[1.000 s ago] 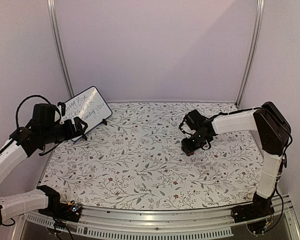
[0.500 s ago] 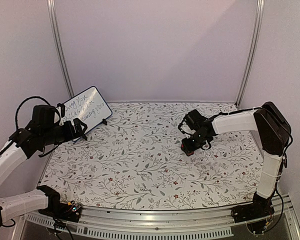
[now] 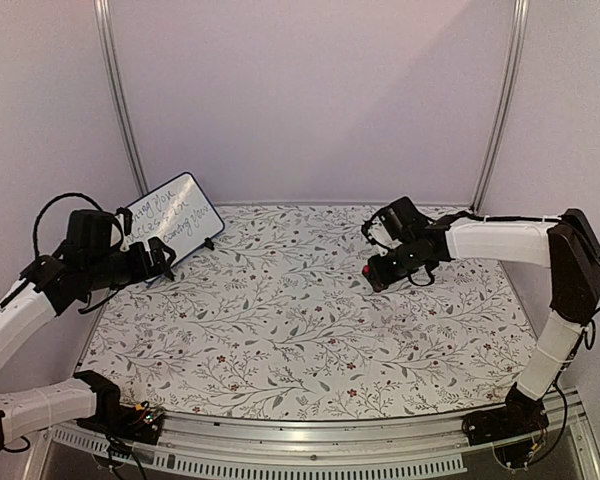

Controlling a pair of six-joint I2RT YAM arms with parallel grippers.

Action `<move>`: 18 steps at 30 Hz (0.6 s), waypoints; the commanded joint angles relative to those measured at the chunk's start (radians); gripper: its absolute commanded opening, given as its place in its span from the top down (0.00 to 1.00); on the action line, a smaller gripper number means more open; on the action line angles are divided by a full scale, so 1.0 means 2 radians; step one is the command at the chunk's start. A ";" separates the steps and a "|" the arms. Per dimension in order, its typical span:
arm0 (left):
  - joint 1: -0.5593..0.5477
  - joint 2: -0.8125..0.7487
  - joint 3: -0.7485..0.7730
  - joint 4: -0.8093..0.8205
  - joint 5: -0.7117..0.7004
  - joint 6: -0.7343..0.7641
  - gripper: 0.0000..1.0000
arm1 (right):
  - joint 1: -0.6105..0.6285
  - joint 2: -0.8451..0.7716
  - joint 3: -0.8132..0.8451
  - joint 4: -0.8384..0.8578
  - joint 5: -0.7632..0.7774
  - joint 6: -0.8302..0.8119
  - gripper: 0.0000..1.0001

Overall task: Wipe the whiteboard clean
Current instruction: Pick up the whiteboard eraser from the center of the board.

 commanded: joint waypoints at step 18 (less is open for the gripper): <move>-0.004 0.132 0.078 0.014 -0.028 -0.016 0.00 | 0.004 -0.129 0.009 -0.021 0.024 0.006 0.67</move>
